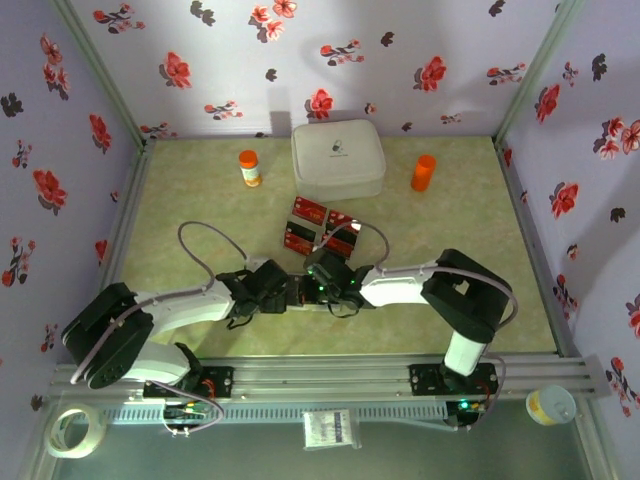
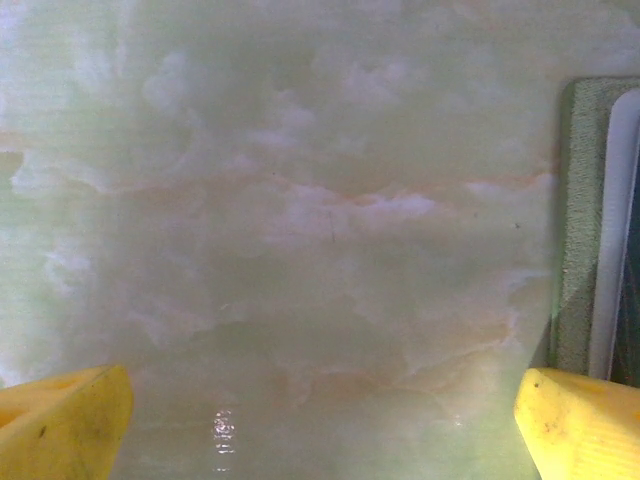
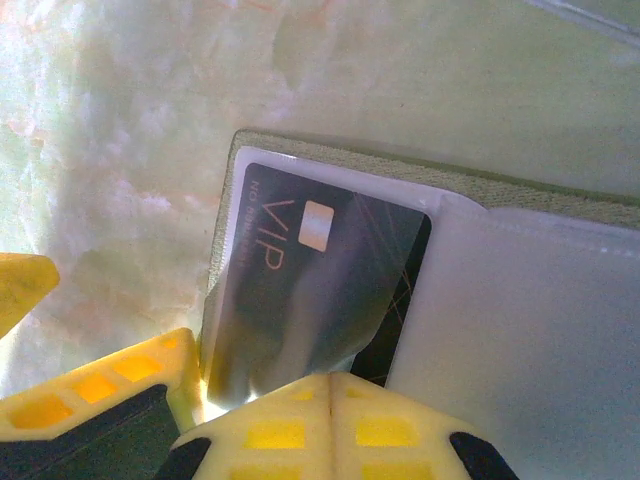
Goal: Put the credit cards into the card holder
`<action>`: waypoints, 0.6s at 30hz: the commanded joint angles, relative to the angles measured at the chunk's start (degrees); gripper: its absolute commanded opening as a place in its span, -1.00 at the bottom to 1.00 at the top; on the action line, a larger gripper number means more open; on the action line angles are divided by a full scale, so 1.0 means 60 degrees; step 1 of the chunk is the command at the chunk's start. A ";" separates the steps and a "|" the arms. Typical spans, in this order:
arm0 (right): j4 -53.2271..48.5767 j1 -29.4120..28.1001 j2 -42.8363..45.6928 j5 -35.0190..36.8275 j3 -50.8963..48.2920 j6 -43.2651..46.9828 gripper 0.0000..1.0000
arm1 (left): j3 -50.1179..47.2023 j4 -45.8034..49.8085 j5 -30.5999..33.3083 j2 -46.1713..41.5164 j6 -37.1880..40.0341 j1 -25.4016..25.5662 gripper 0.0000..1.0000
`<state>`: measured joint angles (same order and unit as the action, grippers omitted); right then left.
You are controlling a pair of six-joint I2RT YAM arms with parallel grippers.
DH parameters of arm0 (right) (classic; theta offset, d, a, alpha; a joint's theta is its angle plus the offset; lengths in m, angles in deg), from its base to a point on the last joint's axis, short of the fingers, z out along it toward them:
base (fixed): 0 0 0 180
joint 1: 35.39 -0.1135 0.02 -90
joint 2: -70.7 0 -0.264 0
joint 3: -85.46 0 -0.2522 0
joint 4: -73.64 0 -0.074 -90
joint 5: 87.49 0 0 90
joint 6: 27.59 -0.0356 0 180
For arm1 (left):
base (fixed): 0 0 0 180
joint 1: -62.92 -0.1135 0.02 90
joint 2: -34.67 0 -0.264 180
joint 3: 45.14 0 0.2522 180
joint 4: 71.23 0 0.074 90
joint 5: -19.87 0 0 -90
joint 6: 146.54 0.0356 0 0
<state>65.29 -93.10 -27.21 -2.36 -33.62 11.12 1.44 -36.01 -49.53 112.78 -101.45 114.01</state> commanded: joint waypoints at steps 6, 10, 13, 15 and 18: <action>-0.0834 0.0287 0.0622 0.0415 0.0160 0.0575 -0.94 | -0.0346 0.0030 0.0067 -0.0028 -0.0198 -0.0041 1.00; -0.0854 0.0292 0.0372 0.0358 0.0338 0.0634 -0.95 | -0.0390 0.0053 0.0054 -0.0135 -0.0213 -0.0030 1.00; -0.0842 0.0294 0.0171 0.0385 0.0471 0.0652 -0.96 | -0.0390 0.0065 0.0068 -0.0154 -0.0221 -0.0041 1.00; -0.0875 0.0302 0.0049 0.0415 0.0550 0.0678 -0.96 | -0.0397 0.0055 0.0069 -0.0156 -0.0215 -0.0035 1.00; -0.0897 0.0330 -0.0184 0.0387 0.0685 0.0708 -0.96 | -0.0409 0.0023 0.0057 -0.0128 -0.0221 -0.0034 1.00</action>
<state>61.26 -91.59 -26.77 -1.11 -31.19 14.05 0.43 -36.93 -49.56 111.77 -101.71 114.01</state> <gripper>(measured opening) 0.058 0.998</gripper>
